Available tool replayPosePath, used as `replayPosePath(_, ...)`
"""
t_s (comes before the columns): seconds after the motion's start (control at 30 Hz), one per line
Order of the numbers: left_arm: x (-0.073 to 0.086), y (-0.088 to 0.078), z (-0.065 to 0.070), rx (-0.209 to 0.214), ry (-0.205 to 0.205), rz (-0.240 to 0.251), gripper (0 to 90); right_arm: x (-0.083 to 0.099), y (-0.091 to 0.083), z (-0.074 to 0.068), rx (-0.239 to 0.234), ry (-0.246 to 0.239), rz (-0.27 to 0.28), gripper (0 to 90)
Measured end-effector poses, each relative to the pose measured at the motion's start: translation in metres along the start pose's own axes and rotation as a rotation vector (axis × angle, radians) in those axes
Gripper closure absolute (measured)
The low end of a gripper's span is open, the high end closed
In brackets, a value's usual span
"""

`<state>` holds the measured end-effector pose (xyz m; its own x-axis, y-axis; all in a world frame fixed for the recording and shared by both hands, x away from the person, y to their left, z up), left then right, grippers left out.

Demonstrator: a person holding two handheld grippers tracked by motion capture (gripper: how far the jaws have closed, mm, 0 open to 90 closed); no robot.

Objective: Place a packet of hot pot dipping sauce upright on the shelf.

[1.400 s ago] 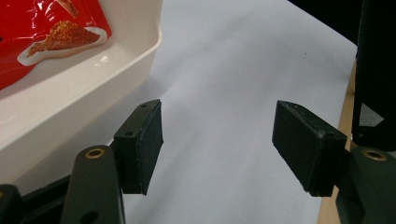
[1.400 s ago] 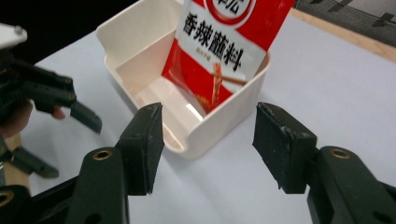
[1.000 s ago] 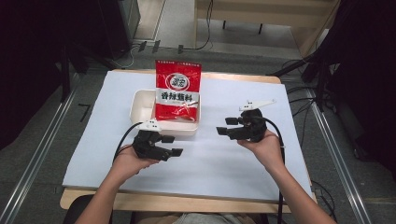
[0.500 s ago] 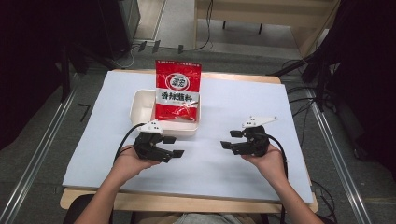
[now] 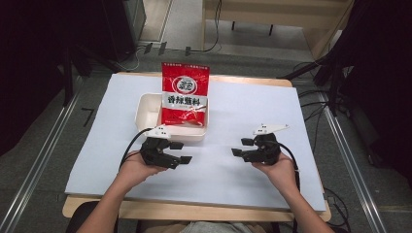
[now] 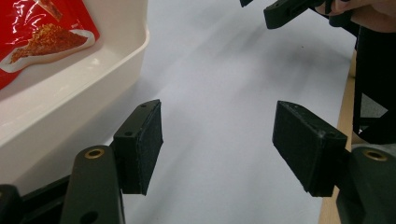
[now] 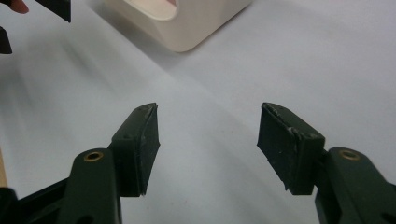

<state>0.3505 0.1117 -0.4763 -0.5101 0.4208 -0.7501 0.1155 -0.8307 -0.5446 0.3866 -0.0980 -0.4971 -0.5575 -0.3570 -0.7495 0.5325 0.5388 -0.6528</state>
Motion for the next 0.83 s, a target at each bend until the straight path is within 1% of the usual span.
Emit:
replayPosePath(0.17,-0.001,0.001,0.001,0.004,0.005,0.003,34.1,0.001,0.003,-0.001,-0.001,0.002,-0.008,39.5)
replayPosePath(0.27,0.0,0.001,0.0,0.002,0.003,-0.006,34.1,0.001,0.002,-0.001,-0.003,0.003,-0.008,39.5)
replayPosePath(0.37,0.0,0.0,0.0,-0.002,0.003,-0.004,34.1,0.002,0.003,-0.001,-0.007,0.004,-0.015,39.5)
replayPosePath(0.43,0.0,0.0,-0.001,-0.01,0.001,-0.003,34.1,0.003,0.005,-0.001,-0.008,-0.002,-0.024,39.5)
replayPosePath(0.6,0.0,-0.001,-0.002,-0.013,-0.004,-0.003,34.1,0.005,0.011,-0.005,-0.016,-0.011,-0.04,39.5)
replayPosePath(0.67,0.0,0.0,-0.002,-0.005,-0.005,0.004,34.1,0.006,0.014,-0.006,-0.017,-0.017,-0.049,39.5)
replayPosePath(0.83,0.0,0.0,-0.004,-0.014,-0.005,0.001,34.0,0.007,0.015,-0.006,-0.018,-0.017,-0.054,39.1)
Point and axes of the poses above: each handheld gripper's, and its own axes: y roughly forward along the jaws, x roughly out of its underside, z roughly to its right, the point moved 10 cm from there along y, roughly forward along the jaws, and after that the axes turned 11 degrees about x, right-handed, at the moved point
